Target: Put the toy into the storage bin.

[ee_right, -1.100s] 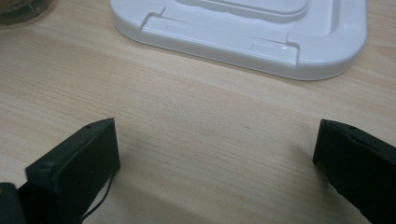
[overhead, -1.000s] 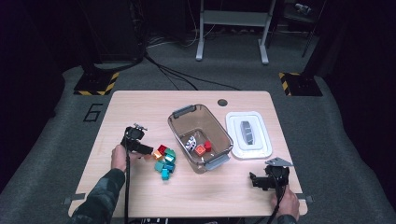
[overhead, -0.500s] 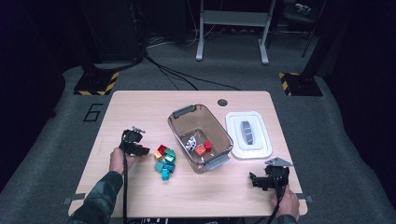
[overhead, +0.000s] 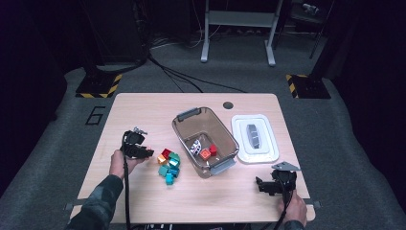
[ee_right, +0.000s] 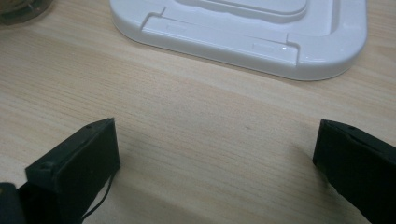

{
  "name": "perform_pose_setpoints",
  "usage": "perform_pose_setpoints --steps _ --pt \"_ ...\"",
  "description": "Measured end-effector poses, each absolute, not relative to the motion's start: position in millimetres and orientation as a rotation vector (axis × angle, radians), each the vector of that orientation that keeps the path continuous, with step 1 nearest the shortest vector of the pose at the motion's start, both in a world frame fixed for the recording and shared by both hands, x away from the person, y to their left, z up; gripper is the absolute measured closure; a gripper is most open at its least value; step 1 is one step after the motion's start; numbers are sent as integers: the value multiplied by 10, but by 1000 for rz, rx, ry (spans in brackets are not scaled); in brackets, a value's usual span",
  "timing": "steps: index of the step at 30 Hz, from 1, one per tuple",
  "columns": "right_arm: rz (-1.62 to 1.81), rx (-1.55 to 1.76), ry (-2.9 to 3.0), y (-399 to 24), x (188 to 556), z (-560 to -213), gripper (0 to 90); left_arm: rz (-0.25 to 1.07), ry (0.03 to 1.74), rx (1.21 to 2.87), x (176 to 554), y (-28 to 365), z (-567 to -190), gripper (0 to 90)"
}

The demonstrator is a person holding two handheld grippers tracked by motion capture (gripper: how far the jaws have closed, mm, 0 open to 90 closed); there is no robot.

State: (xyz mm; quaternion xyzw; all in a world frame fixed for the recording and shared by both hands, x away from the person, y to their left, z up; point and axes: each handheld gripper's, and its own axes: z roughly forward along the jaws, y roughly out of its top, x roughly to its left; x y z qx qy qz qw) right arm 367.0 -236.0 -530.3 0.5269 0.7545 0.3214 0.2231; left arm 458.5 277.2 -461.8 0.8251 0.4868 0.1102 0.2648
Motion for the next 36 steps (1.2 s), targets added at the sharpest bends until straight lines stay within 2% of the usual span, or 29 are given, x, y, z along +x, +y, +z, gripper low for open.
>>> perform_pose_setpoints --steps 17,36 --pt "888 1465 2080 -2353 3666 -5301 0 290 1220 2165 4549 2762 -4095 671" --pt "888 1464 2081 -2354 3666 -5301 0 347 1038 2208 4576 2350 -3400 671"
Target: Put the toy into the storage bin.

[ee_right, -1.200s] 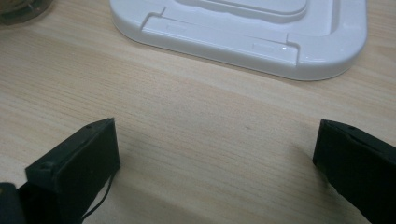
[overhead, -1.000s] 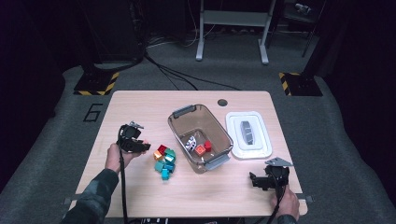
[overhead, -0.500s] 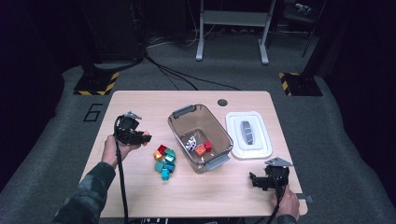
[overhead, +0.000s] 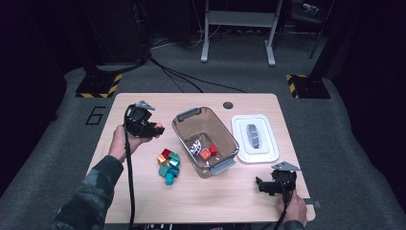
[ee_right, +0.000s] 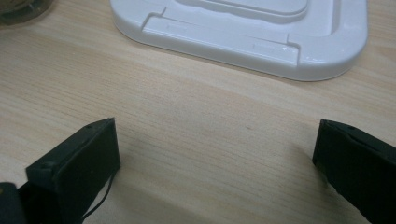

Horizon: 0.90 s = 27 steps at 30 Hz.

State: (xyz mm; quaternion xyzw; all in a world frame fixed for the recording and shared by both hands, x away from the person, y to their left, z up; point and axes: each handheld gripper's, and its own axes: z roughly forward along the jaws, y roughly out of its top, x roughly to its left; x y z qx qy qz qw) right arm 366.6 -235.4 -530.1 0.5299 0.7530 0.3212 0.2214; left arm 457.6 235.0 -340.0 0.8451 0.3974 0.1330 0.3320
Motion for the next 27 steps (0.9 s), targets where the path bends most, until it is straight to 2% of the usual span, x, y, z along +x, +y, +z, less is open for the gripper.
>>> perform_pose_setpoints --steps 15,27 --pt "888 1464 2081 -2354 3666 -5301 0 323 900 2240 4562 1769 -3167 671" --pt "888 1464 2080 -2354 3666 -5302 0 246 833 2274 4501 1403 -3240 670"
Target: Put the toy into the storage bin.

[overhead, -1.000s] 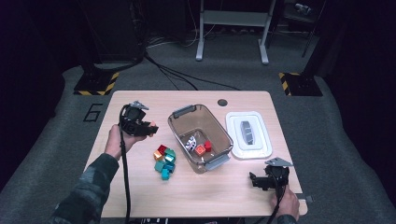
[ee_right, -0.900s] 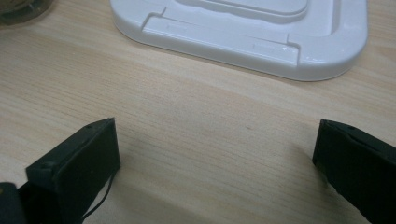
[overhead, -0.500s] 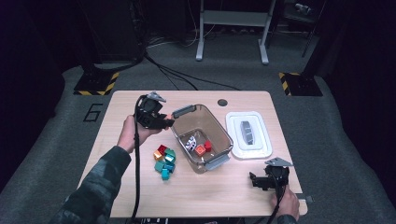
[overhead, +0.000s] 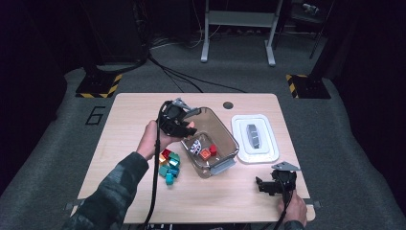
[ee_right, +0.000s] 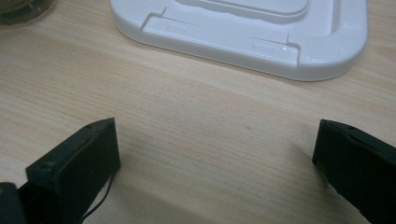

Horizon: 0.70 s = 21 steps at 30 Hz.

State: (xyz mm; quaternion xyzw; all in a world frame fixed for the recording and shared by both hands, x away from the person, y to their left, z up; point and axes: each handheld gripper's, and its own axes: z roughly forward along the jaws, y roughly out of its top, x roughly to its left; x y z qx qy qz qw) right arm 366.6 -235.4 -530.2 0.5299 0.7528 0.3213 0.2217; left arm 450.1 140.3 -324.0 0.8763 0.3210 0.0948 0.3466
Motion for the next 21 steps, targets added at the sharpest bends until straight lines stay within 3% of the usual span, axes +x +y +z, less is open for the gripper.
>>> perform_pose_setpoints --steps 21 --pt "887 1463 2081 -2354 3666 -5301 0 31 792 2369 4371 1023 -3716 669"
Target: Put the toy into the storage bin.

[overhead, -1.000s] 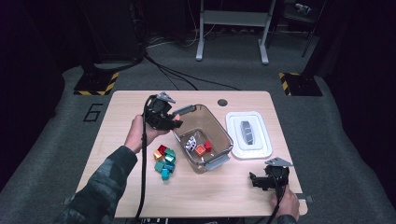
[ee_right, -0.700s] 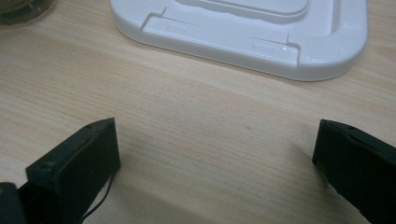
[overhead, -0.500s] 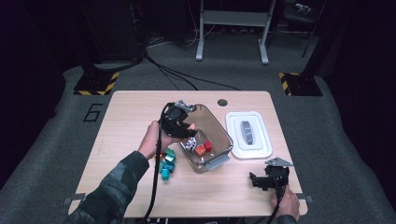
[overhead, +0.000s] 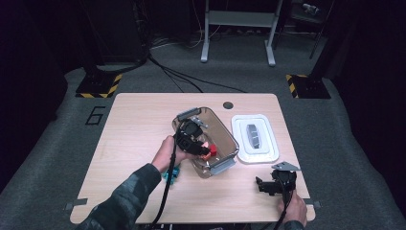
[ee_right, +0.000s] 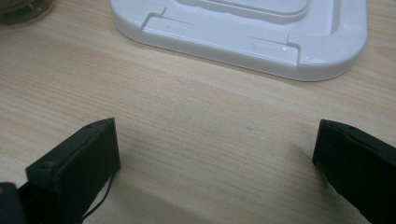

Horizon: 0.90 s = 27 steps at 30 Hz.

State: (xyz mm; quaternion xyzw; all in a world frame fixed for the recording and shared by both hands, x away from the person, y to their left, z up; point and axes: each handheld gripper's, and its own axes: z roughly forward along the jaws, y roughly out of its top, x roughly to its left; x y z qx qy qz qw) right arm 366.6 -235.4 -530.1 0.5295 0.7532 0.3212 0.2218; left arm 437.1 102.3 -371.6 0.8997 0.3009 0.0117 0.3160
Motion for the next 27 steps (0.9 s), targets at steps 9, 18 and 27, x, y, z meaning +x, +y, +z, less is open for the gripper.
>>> perform_pose_setpoints --steps 9,18,27 --pt "888 1463 2081 -2354 3666 -5302 0 -25 807 2380 4326 992 -3825 668" --pt "888 1463 2081 -2354 3666 -5302 0 -33 818 2402 4301 1006 -3838 664" --pt "888 1463 2081 -2354 3666 -5301 0 -19 813 2404 4296 1051 -3808 509"
